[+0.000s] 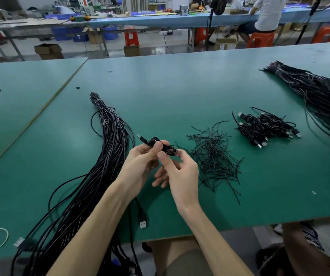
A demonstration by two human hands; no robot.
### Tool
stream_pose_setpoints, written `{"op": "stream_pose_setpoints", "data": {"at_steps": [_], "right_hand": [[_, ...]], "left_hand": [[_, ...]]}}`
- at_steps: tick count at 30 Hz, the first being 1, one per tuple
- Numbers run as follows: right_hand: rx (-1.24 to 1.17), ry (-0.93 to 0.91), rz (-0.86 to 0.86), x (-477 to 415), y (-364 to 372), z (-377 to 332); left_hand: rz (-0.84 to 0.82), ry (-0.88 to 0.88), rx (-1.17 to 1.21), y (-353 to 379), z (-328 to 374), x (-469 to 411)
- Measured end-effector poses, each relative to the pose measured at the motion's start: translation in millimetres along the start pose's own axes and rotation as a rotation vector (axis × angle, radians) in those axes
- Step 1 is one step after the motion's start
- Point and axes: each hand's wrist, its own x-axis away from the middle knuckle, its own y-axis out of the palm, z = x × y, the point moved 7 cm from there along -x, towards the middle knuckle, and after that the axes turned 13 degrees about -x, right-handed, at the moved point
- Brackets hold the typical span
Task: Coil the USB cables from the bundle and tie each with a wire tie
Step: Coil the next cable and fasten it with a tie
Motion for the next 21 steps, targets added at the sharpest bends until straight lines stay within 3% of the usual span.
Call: {"op": "stream_pose_setpoints", "data": {"at_steps": [4, 11, 21], "right_hand": [[0.001, -0.025, -0.001, 2.3, 2.0, -3.9], [0.066, -0.105, 0.088, 4.0, -4.3, -10.0], [0.266, -0.267, 0.037, 6.5, 1.8, -13.1]], "left_hand": [[-0.036, -0.007, 0.049, 2.4, -0.8, 0.0], [0.091, -0.033, -0.121, -5.8, -4.4, -3.9], [0.105, -0.091, -0.141, -3.0, -3.3, 1.4]]}}
